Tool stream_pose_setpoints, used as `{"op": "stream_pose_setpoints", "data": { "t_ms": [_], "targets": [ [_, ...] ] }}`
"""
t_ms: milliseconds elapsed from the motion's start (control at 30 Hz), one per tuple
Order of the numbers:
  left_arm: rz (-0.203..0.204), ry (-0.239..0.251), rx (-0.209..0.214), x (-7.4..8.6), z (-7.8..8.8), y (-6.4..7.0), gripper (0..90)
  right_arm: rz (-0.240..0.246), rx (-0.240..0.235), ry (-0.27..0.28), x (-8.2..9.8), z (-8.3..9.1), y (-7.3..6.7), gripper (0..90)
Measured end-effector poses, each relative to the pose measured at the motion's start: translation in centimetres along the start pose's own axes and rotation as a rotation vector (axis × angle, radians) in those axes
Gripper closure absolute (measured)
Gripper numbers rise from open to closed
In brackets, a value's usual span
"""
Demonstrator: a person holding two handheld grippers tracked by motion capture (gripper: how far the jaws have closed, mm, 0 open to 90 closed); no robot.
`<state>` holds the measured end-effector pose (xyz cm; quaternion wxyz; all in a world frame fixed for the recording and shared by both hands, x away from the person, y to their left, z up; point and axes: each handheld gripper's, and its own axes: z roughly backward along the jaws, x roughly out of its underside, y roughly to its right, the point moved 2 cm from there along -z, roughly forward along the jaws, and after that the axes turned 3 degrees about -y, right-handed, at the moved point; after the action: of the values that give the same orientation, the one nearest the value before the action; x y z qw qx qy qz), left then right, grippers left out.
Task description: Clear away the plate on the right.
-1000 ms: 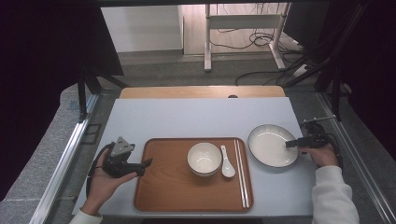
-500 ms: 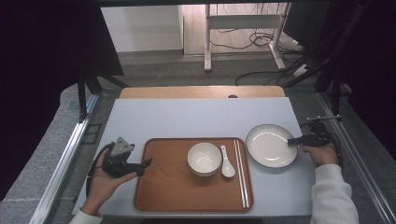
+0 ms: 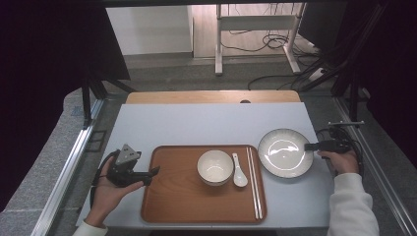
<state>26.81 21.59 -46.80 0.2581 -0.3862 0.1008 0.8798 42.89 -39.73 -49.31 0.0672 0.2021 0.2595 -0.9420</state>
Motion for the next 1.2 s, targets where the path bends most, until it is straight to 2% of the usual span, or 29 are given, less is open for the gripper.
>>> {"op": "stream_pose_setpoints", "data": {
  "t_ms": [200,433,633,800,967,1200],
  "targets": [
    [0.003,0.005,0.000,0.0,0.1,0.0,17.7,0.016,-0.023,0.030,0.0,0.4,-0.2,84.9],
    [0.001,0.005,0.000,-0.1,0.1,-0.1,17.7,0.036,-0.026,0.073,0.0,1.0,-0.4,84.5],
    [0.004,0.005,-0.002,-0.1,0.2,-0.1,17.7,0.044,-0.071,0.098,-0.1,1.7,-0.7,84.4],
    [0.010,0.004,-0.002,0.0,0.1,-0.2,17.7,0.084,-0.101,0.114,-0.3,2.3,-2.1,84.3],
    [0.010,0.004,-0.001,0.0,0.1,-0.3,17.7,0.146,-0.134,0.129,-0.6,2.7,-4.1,84.3],
    [0.011,0.002,0.000,0.0,0.1,-0.3,17.7,0.207,-0.177,0.149,-0.8,3.3,-6.9,84.3]
  ]
}}
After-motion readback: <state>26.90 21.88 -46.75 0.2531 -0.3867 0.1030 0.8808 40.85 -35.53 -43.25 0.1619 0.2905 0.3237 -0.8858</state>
